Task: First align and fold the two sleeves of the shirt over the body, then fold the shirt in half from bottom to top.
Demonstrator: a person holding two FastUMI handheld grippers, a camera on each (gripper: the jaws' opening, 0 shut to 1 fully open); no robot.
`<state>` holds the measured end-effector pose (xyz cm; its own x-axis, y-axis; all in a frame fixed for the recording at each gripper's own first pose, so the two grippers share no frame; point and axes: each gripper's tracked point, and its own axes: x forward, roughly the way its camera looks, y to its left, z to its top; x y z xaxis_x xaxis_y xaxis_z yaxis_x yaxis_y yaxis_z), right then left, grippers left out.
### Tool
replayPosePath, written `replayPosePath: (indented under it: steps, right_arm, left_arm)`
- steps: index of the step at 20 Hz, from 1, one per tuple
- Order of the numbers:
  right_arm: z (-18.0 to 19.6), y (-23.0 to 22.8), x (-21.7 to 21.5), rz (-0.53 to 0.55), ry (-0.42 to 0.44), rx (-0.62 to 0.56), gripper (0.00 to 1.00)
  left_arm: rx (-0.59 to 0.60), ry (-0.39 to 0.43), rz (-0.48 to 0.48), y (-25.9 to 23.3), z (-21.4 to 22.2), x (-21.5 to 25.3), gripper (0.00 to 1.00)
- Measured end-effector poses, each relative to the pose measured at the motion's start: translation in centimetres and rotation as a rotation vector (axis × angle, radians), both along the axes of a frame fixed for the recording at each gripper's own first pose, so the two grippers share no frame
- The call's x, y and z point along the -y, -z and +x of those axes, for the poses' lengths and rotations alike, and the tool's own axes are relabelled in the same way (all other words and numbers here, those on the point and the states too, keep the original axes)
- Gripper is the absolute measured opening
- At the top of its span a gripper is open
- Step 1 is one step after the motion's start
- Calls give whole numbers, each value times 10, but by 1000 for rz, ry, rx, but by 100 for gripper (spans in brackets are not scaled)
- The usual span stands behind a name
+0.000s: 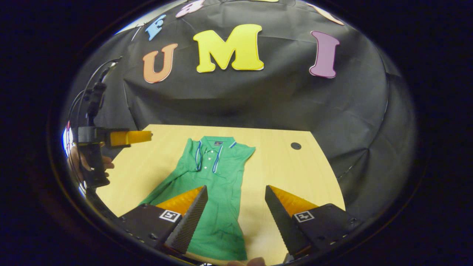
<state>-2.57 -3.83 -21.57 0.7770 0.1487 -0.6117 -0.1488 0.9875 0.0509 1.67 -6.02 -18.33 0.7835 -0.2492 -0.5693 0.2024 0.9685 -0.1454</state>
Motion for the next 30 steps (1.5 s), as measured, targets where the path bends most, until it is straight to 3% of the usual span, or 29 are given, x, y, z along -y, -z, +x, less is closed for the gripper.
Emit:
replayPosePath:
  steps: [3,6,15,20,25,30]
  right_arm:
    - [-28,26,12,-18,8,-52,95]
    - [-58,50,18,-12,-2,-99,94]
    - [-136,124,40,-74,10,-260,95]
    - [-159,173,47,-66,29,-354,95]
    - [-159,192,35,-87,-3,-384,96]
    - [-159,209,29,-102,-12,-423,96]
  left_arm:
    - [22,7,-5,11,-46,-14,100]
    - [7,9,51,36,-91,-36,100]
    - [-209,16,103,132,-197,-72,100]
    - [-292,12,93,171,-227,-83,100]
    - [-361,0,73,188,-239,-85,100]
    - [-393,3,110,199,-241,-89,100]
